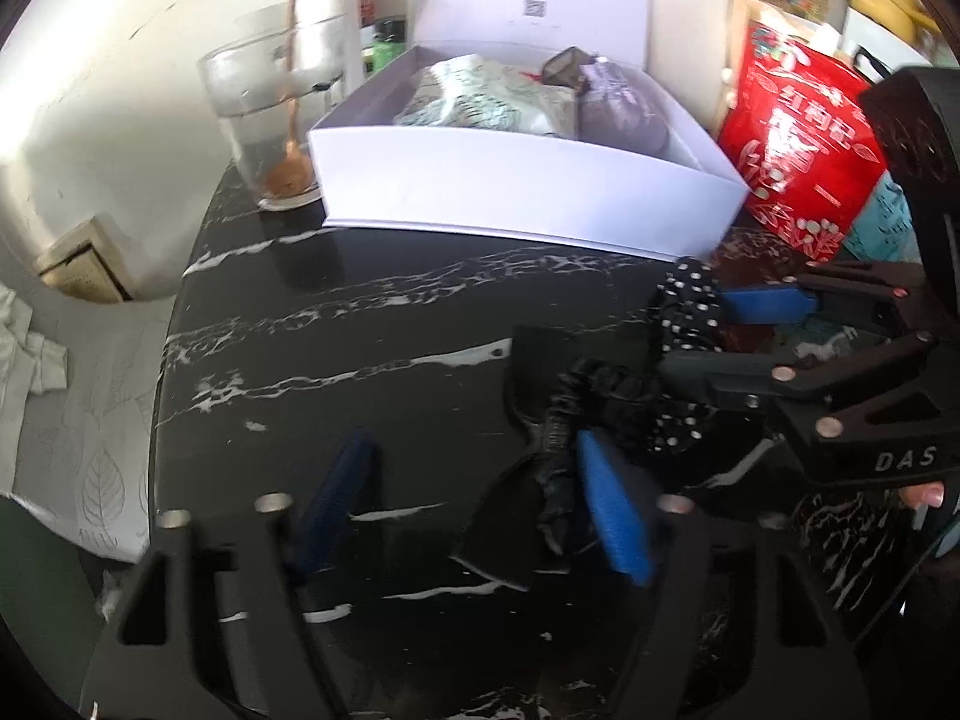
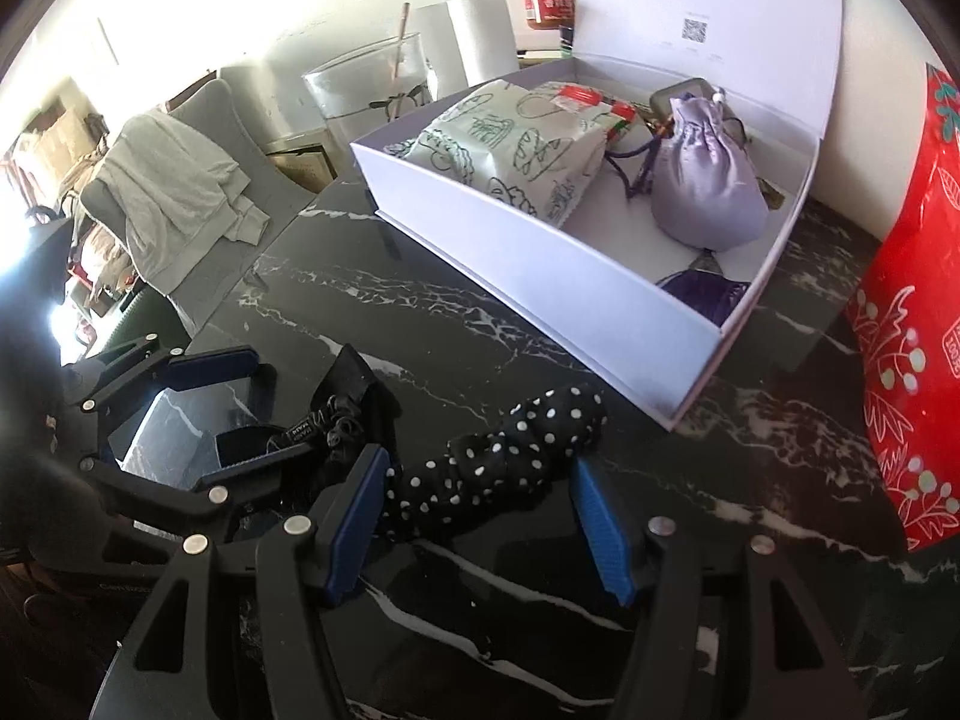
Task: Organize objects
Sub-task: 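Move both tools down to the black polka-dot scrunchie and grasp it, then lift the plain black scrunchie with left tool while right tool lifts the polka-dot scrunchie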
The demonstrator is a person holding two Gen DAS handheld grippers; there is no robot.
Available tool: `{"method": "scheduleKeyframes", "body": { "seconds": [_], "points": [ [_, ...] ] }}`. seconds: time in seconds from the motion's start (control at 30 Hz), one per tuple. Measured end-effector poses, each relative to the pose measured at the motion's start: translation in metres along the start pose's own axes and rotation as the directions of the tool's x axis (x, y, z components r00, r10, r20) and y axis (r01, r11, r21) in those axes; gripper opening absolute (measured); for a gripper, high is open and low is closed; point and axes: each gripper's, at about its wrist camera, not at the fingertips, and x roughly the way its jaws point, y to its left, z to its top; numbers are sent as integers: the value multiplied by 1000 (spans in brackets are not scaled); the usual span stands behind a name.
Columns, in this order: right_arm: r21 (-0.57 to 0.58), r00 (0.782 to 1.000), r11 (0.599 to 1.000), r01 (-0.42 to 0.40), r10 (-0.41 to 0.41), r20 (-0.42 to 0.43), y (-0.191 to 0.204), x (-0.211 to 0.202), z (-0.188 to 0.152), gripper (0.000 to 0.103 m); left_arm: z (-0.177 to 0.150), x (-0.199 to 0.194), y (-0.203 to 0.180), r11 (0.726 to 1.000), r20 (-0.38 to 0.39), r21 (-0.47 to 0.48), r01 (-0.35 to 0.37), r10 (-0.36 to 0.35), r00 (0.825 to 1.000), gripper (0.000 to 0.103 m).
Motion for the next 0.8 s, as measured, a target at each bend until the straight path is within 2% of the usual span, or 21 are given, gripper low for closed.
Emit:
{"method": "scheduleKeyframes", "body": {
  "seconds": [0.03,0.13,0.23,0.53,0.8],
  "points": [
    [-4,1000,1000,-9,9,1,1,-1,-1,51,0,-1,-3,1000,-1,13,5,-5,1000,46],
    [-20,1000,1000,-12,12,5,3,-5,-5,47,-1,-3,-12,999,-5,33,24,-24,1000,32],
    [-38,1000,999,-4,4,6,4,-11,-10,45,-4,-7,-20,998,-10,45,45,-44,999,23],
    [-81,1000,997,19,-19,-2,4,-37,-41,43,-24,-23,-47,993,-35,70,99,-97,995,22],
    [-123,1000,992,-4,2,-19,3,-60,-73,43,-46,-39,-62,988,-52,57,142,-139,989,22]
  ]
}}
